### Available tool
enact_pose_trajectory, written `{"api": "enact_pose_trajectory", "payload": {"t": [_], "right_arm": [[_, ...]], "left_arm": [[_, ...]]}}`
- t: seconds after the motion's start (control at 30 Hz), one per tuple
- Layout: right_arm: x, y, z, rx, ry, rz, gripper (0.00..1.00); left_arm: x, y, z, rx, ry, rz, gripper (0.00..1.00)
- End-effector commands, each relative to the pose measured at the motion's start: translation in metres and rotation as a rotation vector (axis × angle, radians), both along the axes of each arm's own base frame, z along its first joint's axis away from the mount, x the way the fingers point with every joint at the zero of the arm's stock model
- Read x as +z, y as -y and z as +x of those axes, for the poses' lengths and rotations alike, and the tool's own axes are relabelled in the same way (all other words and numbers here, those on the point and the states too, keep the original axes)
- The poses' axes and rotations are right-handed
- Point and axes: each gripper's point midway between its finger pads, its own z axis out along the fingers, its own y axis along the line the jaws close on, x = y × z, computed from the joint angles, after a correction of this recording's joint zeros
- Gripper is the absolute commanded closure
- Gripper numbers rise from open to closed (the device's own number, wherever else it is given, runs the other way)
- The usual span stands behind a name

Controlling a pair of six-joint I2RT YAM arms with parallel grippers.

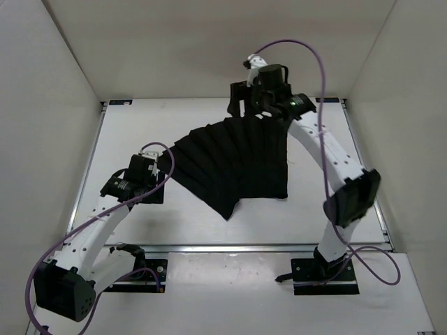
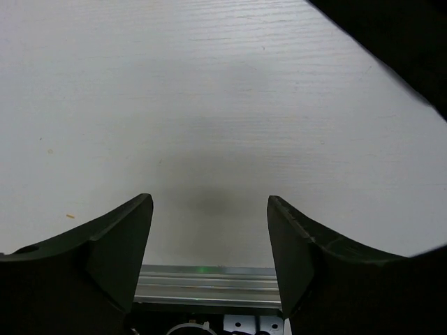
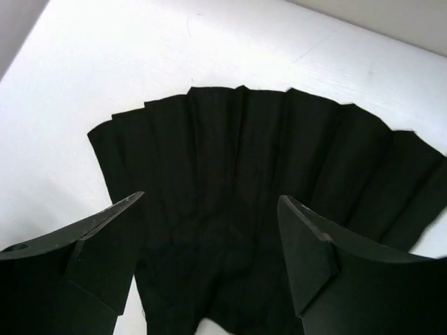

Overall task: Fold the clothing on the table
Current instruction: Flatten the skirt out

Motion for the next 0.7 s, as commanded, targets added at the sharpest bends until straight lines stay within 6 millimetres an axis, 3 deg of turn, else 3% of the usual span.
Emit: {"api": "enact_pose_trajectory", "payload": {"t": [0.0,0.07,0.1,0.13,0.2,0.23,0.27,0.3,0.33,0.37,0.4,0.5,0.53,0.63,0.67], "right_arm": [[0.016,0.044,-0.009,-0.087,0.059,0.026,0.28],[-0.025,0.078,-0.019,-0.150,-0.034,0.002,0.27],[-0.025,0.088,-0.026,-0.182,-0.045,0.016,0.26],[-0.041,0.106,-0.033,-0.218,-0.071,-0.007,0.26],[-0.080,0.136,-0.050,-0.302,-0.170,-0.019,0.28],[-0.082,0.142,-0.056,-0.316,-0.176,0.003,0.28],[-0.106,0.153,-0.065,-0.344,-0.238,-0.008,0.29],[-0.119,0.162,-0.073,-0.363,-0.262,0.002,0.30],[-0.122,0.161,-0.080,-0.360,-0.280,0.023,0.31],[-0.139,0.167,-0.090,-0.367,-0.324,0.021,0.31],[-0.151,0.172,-0.095,-0.382,-0.350,0.021,0.32],[-0.171,0.176,-0.112,-0.391,-0.400,0.011,0.31],[-0.176,0.179,-0.117,-0.403,-0.413,0.009,0.32],[-0.192,0.182,-0.129,-0.410,-0.459,0.004,0.32],[-0.196,0.182,-0.132,-0.410,-0.465,0.001,0.32]], "left_arm": [[0.002,0.004,0.002,-0.022,0.016,0.002,0.23],[0.008,0.007,0.003,-0.045,0.045,-0.015,0.36],[0.005,0.011,0.000,-0.067,0.030,-0.030,0.49],[0.011,0.016,0.004,-0.103,0.045,-0.038,0.59],[0.026,0.038,0.006,-0.187,0.053,-0.105,0.75],[0.029,0.052,0.006,-0.194,0.041,-0.173,0.85],[0.035,0.061,0.012,-0.197,0.045,-0.221,0.87],[0.041,0.083,0.013,-0.259,0.047,-0.311,0.81],[0.044,0.101,0.010,-0.272,0.040,-0.387,0.59],[0.044,0.121,0.013,-0.294,0.044,-0.441,0.46],[0.036,0.135,0.015,-0.314,0.039,-0.460,0.40],[0.007,0.178,-0.003,-0.323,-0.081,-0.592,0.33],[-0.010,0.183,-0.014,-0.323,-0.140,-0.624,0.29],[-0.027,0.212,-0.024,-0.266,-0.177,-0.776,0.27],[-0.035,0.213,-0.025,-0.248,-0.172,-0.788,0.26]]}}
